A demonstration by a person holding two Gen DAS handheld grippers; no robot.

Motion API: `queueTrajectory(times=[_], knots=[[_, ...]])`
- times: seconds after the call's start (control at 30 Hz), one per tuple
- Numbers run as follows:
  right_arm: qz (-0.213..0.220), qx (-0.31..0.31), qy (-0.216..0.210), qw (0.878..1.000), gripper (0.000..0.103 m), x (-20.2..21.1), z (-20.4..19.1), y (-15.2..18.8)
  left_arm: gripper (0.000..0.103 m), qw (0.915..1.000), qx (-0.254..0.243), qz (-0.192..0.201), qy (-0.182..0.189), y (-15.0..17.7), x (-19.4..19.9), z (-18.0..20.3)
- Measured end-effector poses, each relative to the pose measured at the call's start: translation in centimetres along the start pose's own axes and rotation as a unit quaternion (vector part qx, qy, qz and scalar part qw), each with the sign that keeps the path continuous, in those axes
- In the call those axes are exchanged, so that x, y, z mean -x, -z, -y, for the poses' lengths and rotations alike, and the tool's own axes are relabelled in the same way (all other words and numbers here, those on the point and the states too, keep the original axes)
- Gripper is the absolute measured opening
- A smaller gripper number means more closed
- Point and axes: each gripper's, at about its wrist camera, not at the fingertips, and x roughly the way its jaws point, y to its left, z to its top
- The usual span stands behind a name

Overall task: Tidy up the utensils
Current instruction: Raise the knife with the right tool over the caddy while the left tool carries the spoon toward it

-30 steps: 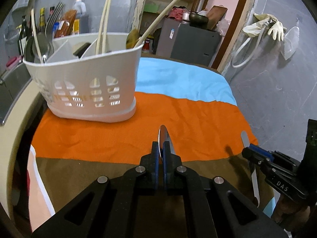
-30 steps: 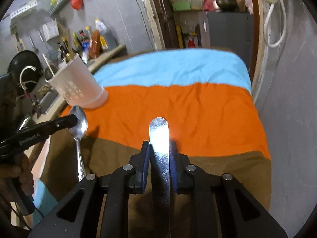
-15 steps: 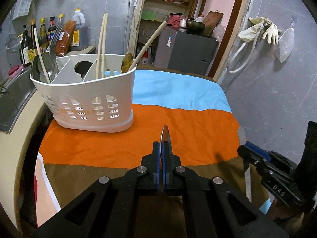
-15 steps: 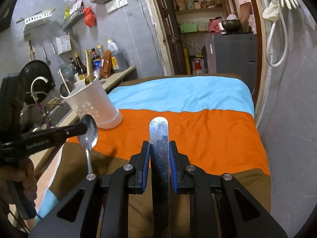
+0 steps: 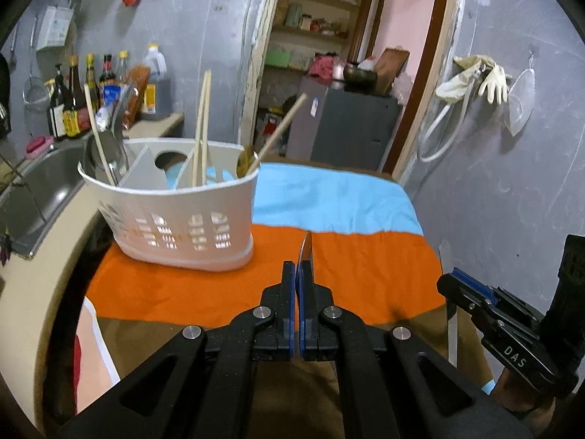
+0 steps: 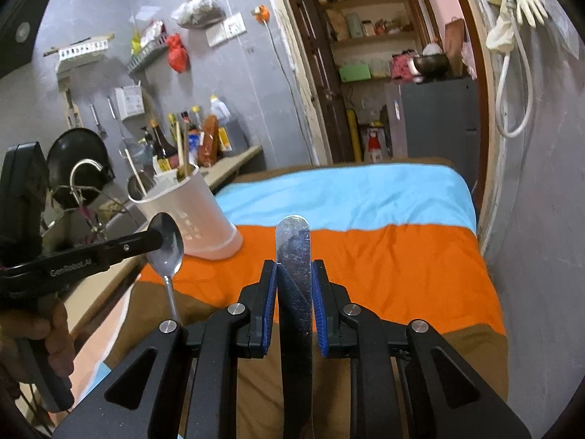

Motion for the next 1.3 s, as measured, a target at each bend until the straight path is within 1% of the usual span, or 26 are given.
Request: queueTrajectory(times=[0.13, 0.43, 0.8, 0.97, 1.13, 1.3], knots=[[0.016, 0.004, -0.003, 1.000, 0.016, 0.2, -0.4, -0.5, 0.000, 0.9997, -0.004, 0.022, -0.006, -0.5, 0.7, 0.1], [0.054, 0.008, -0.020, 0.998, 0.016, 0.4, -1.0, -2.4, 0.000, 0.9986, -0.011, 0.048, -0.015, -1.8, 1.7, -0.2], [0.075, 0.010, -0.035, 0.997, 0.016, 0.1, -1.5, -3.3, 0.000, 0.9982, -0.009, 0.055, -0.022, -2.4, 1.5, -0.7], [0.094, 0.015, -0.043, 0.995, 0.016, 0.5, -1.9, -4.3, 0.000, 0.9974, -0.009, 0.067, -0.024, -3.1, 2.0, -0.9], [0.118, 0.024, -0.058, 0.991, 0.016, 0.5, -2.8, -5.8, 0.000, 0.9956, -0.014, 0.084, -0.038, -4.4, 3.2, -1.4], [0.141, 0.033, -0.077, 0.986, 0.016, -0.1, -4.4, -7.6, 0.000, 0.9932, -0.015, 0.101, -0.056, -5.7, 4.4, -2.6]])
